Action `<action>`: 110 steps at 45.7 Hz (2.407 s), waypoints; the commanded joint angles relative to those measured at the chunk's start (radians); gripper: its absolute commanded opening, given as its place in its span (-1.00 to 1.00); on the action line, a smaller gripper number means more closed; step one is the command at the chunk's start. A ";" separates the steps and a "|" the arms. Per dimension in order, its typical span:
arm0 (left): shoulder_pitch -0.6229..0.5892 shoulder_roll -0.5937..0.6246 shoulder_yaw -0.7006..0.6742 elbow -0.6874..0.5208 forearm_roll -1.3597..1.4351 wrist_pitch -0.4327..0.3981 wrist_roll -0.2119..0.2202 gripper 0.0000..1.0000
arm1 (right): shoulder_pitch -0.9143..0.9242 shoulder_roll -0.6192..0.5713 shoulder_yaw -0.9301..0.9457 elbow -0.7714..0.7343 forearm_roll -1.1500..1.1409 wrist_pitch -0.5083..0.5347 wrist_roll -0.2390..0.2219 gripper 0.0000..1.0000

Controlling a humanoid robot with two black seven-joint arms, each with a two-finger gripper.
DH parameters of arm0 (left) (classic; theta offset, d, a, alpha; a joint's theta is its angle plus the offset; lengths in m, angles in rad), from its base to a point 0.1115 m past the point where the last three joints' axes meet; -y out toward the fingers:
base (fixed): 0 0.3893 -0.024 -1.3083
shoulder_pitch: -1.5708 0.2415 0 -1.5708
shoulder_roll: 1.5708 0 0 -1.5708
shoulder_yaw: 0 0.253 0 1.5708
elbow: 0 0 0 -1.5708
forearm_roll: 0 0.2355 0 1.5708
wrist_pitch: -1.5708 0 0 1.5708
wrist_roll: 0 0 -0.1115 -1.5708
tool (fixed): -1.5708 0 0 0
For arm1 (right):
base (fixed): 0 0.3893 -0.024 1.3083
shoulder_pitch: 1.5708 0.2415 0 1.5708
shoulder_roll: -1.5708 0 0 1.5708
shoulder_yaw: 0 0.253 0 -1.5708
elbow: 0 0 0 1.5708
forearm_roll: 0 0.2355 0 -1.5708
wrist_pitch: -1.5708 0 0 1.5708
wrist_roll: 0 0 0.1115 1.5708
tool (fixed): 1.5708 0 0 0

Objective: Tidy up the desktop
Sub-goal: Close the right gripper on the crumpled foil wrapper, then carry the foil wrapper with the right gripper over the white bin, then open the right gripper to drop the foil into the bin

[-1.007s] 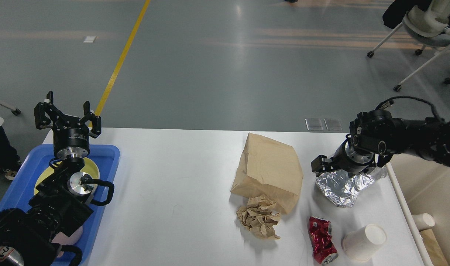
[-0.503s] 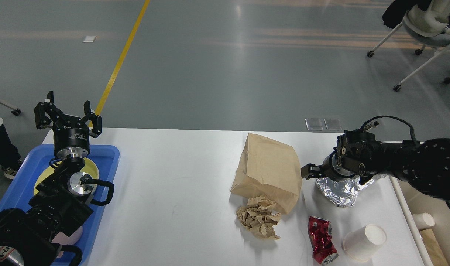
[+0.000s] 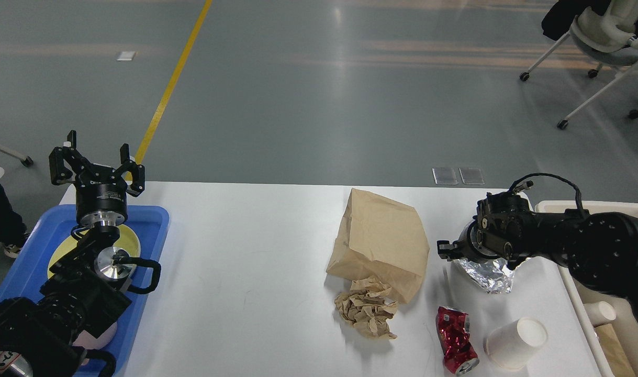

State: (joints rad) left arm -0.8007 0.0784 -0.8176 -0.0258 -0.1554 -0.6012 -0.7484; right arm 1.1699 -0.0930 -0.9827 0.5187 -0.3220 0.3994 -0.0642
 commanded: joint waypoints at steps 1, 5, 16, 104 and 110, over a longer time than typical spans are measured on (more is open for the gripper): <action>0.000 0.000 0.000 0.000 -0.001 0.000 0.001 0.93 | -0.004 -0.001 0.001 0.003 0.005 0.002 0.000 -1.00; 0.000 0.000 0.000 0.000 0.000 0.000 0.001 0.93 | -0.003 -0.002 0.001 0.001 0.005 0.002 -0.002 -1.00; 0.000 0.000 0.000 0.000 0.000 0.000 0.001 0.93 | 0.082 -0.062 -0.004 0.015 0.006 0.004 -0.003 -1.00; 0.000 0.000 0.000 0.000 -0.001 -0.002 0.001 0.93 | 0.051 -0.444 -0.091 0.187 0.006 -0.243 0.006 1.00; 0.000 0.000 0.000 0.000 0.000 -0.002 0.001 0.93 | 0.296 -0.429 -0.195 0.297 0.006 -0.139 0.006 1.00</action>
State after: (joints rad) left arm -0.8007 0.0782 -0.8174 -0.0260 -0.1564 -0.6029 -0.7471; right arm 1.2672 -0.5359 -1.0973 0.7272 -0.3154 0.1767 -0.0583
